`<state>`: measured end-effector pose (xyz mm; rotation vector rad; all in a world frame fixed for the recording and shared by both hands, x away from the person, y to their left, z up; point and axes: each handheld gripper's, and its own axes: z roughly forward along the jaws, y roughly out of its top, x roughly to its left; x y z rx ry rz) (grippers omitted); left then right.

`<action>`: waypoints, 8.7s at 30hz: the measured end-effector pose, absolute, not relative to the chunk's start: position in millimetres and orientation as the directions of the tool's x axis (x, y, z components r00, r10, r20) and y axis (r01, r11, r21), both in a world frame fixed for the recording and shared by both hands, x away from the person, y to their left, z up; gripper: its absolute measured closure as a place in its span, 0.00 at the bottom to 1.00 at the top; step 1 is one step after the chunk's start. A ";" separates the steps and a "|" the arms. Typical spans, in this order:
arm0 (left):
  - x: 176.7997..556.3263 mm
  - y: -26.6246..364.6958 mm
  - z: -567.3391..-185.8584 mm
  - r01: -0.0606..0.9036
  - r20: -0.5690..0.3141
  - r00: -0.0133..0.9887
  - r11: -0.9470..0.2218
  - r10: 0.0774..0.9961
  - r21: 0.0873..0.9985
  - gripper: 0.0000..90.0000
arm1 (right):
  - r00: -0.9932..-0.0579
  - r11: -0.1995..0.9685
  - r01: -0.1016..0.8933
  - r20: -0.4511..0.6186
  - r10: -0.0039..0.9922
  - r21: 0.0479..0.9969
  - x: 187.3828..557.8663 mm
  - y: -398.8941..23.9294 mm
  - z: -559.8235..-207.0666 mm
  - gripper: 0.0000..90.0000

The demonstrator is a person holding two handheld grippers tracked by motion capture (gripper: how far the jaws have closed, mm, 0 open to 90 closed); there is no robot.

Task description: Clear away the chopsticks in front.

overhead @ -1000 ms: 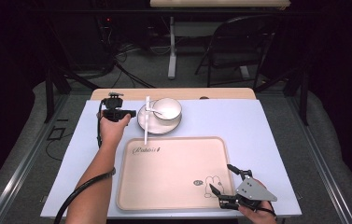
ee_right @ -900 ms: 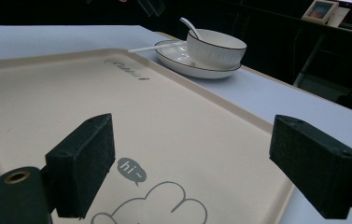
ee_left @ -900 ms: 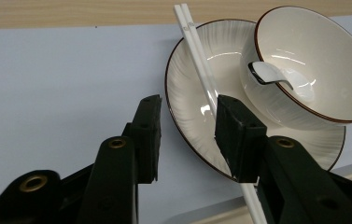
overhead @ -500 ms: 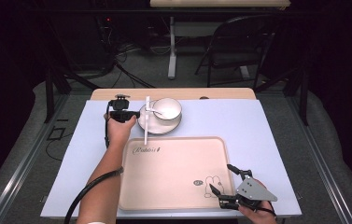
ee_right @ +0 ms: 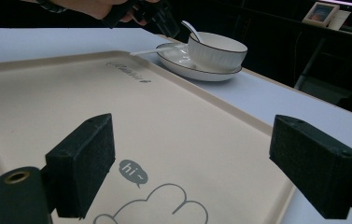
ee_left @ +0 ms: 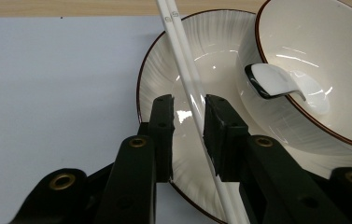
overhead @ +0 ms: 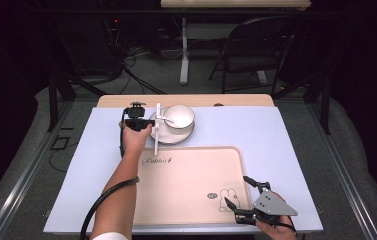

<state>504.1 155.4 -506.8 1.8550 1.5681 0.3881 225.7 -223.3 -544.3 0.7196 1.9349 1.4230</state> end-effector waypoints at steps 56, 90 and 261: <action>522.6 145.8 -524.8 0.820 -0.227 0.172 -0.011 0.958 0.572 0.88 | -0.668 0.279 0.060 -0.169 0.724 0.958 225.8 -222.3 -544.6 0.15; 523.1 161.8 -514.0 0.847 -0.280 0.074 0.088 0.957 0.525 0.94 | -0.669 0.274 0.059 -0.165 0.725 0.960 225.3 -222.5 -543.9 0.15; 413.7 184.9 -470.9 0.794 -0.323 0.295 -0.042 0.899 0.606 0.33 | -0.672 0.283 0.049 -0.178 0.719 0.958 224.7 -221.4 -542.7 0.15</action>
